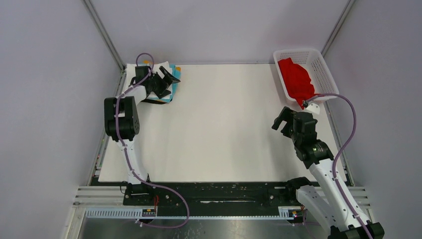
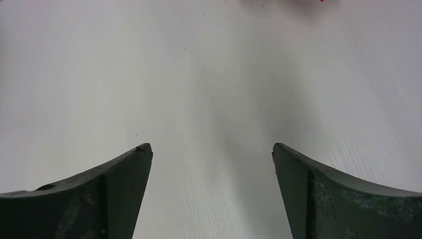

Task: Fold and stack the t-shirts
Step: Smooth out wrinkles on the folded tshirt, then reset both arms

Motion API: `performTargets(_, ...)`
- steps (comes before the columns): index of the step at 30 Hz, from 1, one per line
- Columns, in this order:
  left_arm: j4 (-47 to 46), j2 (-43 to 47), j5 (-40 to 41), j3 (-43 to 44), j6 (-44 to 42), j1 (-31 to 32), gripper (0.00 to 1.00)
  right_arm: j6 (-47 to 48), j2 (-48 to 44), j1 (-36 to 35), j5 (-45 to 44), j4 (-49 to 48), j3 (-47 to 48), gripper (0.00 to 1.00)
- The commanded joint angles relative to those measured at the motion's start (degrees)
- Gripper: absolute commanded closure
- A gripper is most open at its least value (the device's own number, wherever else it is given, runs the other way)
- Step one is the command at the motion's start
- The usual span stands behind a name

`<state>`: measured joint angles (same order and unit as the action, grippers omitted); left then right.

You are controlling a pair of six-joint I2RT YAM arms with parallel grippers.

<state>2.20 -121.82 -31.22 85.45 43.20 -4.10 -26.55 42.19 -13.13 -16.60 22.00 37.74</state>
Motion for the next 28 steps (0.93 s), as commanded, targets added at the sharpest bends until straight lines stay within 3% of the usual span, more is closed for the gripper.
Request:
performTargets(1, 2.63, 5.98, 1.76, 2.37, -3.89, -0.46, 0.01, 0.58, -0.99, 0.05, 0.61, -0.78, 1.88, 0.00)
performTargets(8, 7.09, 30.20, 4.66, -7.44, -8.18, 1.04, 0.01, 0.06, -1.23, 0.06, -0.08, 2.94, 3.52, 0.01)
performTargets(14, 18.49, 59.23, 29.65, -25.80, -11.30, 8.38, 0.01, -2.26, 1.18, 0.08, -2.84, 10.65, 5.81, 0.00)
performTargets(18, 26.18, 75.24, 39.96, -35.30, -7.61, 9.05, 0.01, -3.37, 0.30, 0.05, -3.12, 12.57, 5.02, 0.00)
performTargets(22, 27.86, 83.21, 41.86, -41.03, -6.03, 9.90, 0.01, -3.63, -2.95, 0.06, -2.23, 10.72, 1.45, 0.01)
performTargets(28, 26.98, 83.25, 39.18, -42.16, -6.29, 9.98, 0.01, -3.45, -4.69, 0.06, -0.63, 10.07, 0.42, 0.00)
